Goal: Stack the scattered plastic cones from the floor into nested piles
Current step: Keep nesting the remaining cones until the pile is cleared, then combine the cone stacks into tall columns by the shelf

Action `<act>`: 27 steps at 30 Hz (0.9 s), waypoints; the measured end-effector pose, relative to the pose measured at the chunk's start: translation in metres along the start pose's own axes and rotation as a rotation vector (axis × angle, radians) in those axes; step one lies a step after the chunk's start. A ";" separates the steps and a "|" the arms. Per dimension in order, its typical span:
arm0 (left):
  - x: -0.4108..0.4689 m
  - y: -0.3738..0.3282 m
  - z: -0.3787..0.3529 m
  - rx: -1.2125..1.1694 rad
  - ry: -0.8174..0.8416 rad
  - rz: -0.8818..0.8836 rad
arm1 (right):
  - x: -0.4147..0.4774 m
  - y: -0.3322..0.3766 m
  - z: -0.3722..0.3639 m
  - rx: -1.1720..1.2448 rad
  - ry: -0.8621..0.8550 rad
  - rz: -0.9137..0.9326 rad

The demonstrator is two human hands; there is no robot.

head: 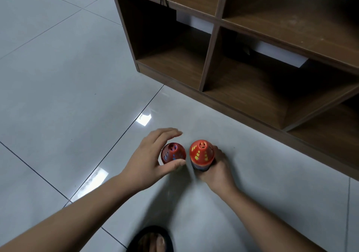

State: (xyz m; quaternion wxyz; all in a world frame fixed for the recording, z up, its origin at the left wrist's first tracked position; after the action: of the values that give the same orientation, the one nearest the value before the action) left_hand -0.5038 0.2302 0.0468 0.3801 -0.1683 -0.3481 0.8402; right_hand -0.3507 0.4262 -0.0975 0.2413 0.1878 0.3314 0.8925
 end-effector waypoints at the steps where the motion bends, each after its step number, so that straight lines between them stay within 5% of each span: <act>1: 0.004 -0.012 0.004 0.045 -0.019 -0.077 | 0.001 0.001 0.000 0.000 0.000 0.006; 7: 0.029 -0.059 -0.007 0.272 0.059 -0.340 | 0.006 0.001 -0.001 -0.035 0.035 -0.010; 18: 0.061 -0.044 -0.003 0.222 0.051 -0.161 | 0.016 0.001 0.008 0.014 0.155 -0.215; 27: 0.064 -0.039 0.003 0.181 0.037 -0.089 | 0.018 0.010 0.023 0.065 0.173 -0.142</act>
State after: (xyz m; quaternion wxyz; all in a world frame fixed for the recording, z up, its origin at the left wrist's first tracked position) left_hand -0.5269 0.2961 0.0754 0.4369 -0.1331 -0.2707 0.8474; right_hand -0.3569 0.4405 -0.0715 0.2683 0.0936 0.3924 0.8748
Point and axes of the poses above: each hand's wrist, its own x-axis towards the middle knuckle, its own z-axis out of the back of the hand, y = z × x, the point moved 3 cm from there along x, towards the middle knuckle, and after that the axes turned 10 degrees about z, right-handed, at the moved point
